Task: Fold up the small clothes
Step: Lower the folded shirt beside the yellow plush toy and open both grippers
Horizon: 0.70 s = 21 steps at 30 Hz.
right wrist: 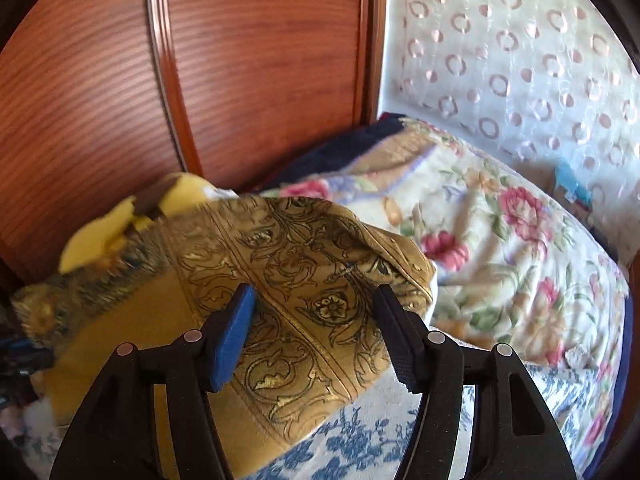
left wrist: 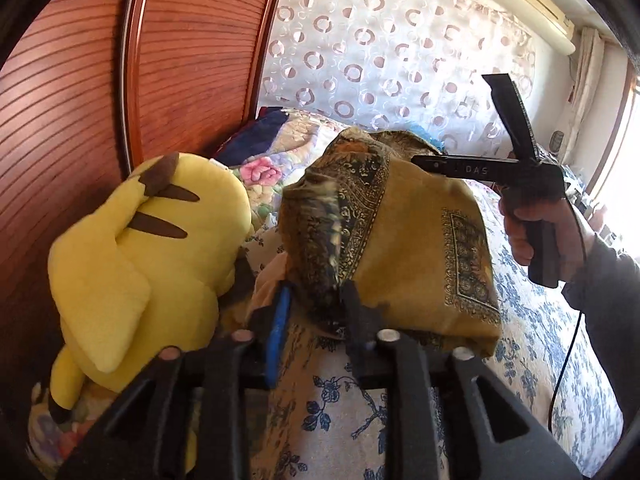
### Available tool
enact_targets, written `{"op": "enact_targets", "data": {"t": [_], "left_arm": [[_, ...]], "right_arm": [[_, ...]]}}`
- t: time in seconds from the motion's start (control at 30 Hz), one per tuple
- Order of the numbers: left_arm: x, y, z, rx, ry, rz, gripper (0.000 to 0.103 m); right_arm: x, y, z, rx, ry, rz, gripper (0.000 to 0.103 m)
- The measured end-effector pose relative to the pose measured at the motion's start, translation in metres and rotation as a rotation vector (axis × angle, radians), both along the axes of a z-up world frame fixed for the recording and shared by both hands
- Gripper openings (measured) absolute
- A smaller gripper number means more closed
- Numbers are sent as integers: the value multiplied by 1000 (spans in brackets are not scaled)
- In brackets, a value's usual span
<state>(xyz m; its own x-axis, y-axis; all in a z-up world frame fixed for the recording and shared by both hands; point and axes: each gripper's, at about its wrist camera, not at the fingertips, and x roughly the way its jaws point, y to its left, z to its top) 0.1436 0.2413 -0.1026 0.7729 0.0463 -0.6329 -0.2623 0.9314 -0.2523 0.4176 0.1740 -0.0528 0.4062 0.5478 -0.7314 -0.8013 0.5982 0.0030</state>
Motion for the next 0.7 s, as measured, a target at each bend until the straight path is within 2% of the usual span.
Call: {"op": "enact_targets", "data": {"t": [0.13, 0.37, 0.7], "left_arm": [[-9, -2, 8, 40, -6, 6, 57], [-26, -20, 32, 149, -36, 7, 65], [-46, -67, 55, 202, -71, -66, 66]], "right_arm": [[-4, -10, 4, 36, 6, -41, 63], [-41, -43, 30, 90, -17, -67, 63], [-127, -114, 60, 136, -53, -110, 63]]}}
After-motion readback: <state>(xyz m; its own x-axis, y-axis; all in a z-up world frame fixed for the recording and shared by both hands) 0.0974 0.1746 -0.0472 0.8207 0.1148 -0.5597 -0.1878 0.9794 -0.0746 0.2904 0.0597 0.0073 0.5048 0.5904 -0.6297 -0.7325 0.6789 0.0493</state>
